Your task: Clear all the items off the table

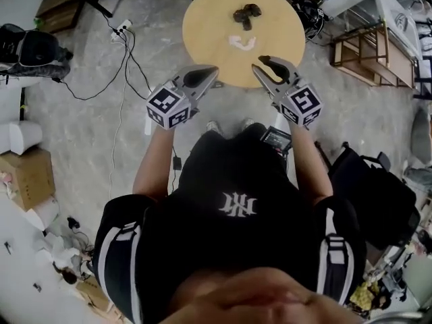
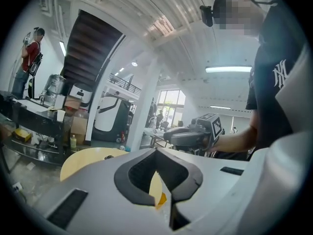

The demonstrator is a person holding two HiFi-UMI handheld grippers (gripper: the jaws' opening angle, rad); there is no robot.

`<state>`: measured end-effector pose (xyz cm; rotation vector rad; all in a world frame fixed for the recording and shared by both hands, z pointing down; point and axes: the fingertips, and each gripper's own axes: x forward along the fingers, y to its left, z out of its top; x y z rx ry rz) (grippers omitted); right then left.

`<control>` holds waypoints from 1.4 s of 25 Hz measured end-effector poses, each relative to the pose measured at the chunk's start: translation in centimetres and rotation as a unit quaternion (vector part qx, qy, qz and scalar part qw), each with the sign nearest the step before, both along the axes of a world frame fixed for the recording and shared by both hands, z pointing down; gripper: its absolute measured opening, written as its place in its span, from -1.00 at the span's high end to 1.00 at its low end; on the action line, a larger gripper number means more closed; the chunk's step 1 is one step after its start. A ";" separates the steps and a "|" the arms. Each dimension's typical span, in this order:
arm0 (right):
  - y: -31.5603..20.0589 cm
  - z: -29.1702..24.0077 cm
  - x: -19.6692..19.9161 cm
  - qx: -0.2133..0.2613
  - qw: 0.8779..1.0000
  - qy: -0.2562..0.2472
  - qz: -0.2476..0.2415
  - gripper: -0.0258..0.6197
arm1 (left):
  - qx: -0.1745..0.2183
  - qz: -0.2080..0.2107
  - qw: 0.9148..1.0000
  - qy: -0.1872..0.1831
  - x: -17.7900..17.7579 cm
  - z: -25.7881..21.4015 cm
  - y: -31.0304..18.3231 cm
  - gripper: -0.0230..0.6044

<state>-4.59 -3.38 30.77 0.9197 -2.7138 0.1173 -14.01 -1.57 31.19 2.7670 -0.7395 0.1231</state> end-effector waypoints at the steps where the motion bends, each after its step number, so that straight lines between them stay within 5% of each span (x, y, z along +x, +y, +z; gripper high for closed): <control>1: -0.8 0.0 -0.3 0.002 1.000 0.000 0.001 0.58 | -0.002 -0.002 1.000 0.000 -0.4 0.2 -0.8 0.89; 4: -3.6 0.4 -0.4 0.001 1.000 -0.008 0.006 0.55 | -0.012 -0.011 1.000 0.001 -0.9 0.9 -3.4 0.89; 5: -4.8 0.9 -0.1 -0.004 1.000 -0.010 0.009 0.37 | -0.016 -0.012 1.000 0.001 -0.8 1.3 -4.3 0.89; 11: -13.9 5.9 2.5 -0.038 0.999 -0.005 0.027 0.35 | -0.042 -0.024 0.999 -0.022 0.8 4.0 -10.7 0.89; 13: -17.2 7.6 2.8 -0.041 0.999 0.004 0.017 0.06 | -0.048 -0.035 0.998 -0.036 1.0 5.1 -13.1 0.89; 18: -24.4 12.6 3.4 -0.047 0.998 0.032 -0.019 0.05 | -0.060 -0.065 0.995 -0.055 1.8 7.8 -19.1 0.89; 20: -26.7 15.5 3.3 -0.059 0.996 0.051 -0.038 -0.22 | -0.065 -0.076 0.994 -0.052 1.8 9.2 -21.0 0.89; 23: -28.9 19.4 2.7 -0.066 0.992 0.083 -0.070 -0.22 | -0.077 -0.096 0.991 -0.048 1.6 11.3 -22.8 0.89; 26: -29.6 22.7 1.6 -0.053 0.983 0.134 -0.115 -0.47 | -0.095 -0.113 0.988 -0.045 1.4 13.7 -23.2 0.89; 35: -30.9 29.6 0.7 -0.013 0.936 0.285 -0.204 -0.46 | -0.127 -0.135 0.982 -0.042 1.2 17.2 -22.8 0.89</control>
